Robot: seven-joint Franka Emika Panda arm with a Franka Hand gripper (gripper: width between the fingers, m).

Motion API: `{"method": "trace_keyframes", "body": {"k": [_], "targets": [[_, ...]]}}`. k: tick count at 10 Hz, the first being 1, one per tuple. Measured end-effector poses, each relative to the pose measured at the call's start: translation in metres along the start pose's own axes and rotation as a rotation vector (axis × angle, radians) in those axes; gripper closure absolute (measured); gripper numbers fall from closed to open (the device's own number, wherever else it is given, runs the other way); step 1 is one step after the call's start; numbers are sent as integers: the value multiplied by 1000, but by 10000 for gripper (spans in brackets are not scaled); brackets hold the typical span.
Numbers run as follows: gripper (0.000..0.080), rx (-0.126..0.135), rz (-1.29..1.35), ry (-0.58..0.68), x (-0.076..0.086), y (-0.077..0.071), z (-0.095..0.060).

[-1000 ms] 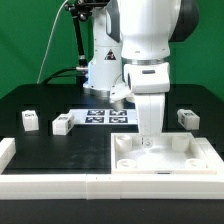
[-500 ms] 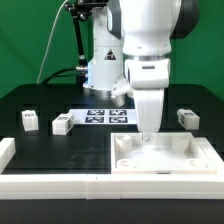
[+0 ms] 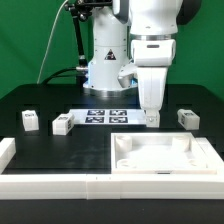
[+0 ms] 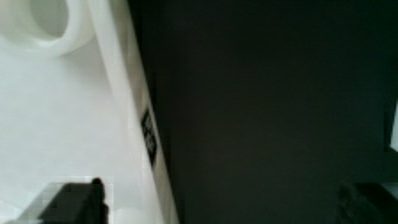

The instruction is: Assemble one leg

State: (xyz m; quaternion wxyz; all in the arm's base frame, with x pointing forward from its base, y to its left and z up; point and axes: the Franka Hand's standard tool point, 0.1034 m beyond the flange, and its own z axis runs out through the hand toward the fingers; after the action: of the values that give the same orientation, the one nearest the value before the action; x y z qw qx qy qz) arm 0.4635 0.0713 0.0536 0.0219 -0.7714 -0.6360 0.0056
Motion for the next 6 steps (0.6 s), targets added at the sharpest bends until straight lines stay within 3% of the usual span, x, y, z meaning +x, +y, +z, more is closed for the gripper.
{"method": "trace_keyframes", "body": {"k": [3, 6], "targets": [[151, 6, 270, 0, 3, -4, 1], [151, 22, 712, -17, 30, -26, 9]]}}
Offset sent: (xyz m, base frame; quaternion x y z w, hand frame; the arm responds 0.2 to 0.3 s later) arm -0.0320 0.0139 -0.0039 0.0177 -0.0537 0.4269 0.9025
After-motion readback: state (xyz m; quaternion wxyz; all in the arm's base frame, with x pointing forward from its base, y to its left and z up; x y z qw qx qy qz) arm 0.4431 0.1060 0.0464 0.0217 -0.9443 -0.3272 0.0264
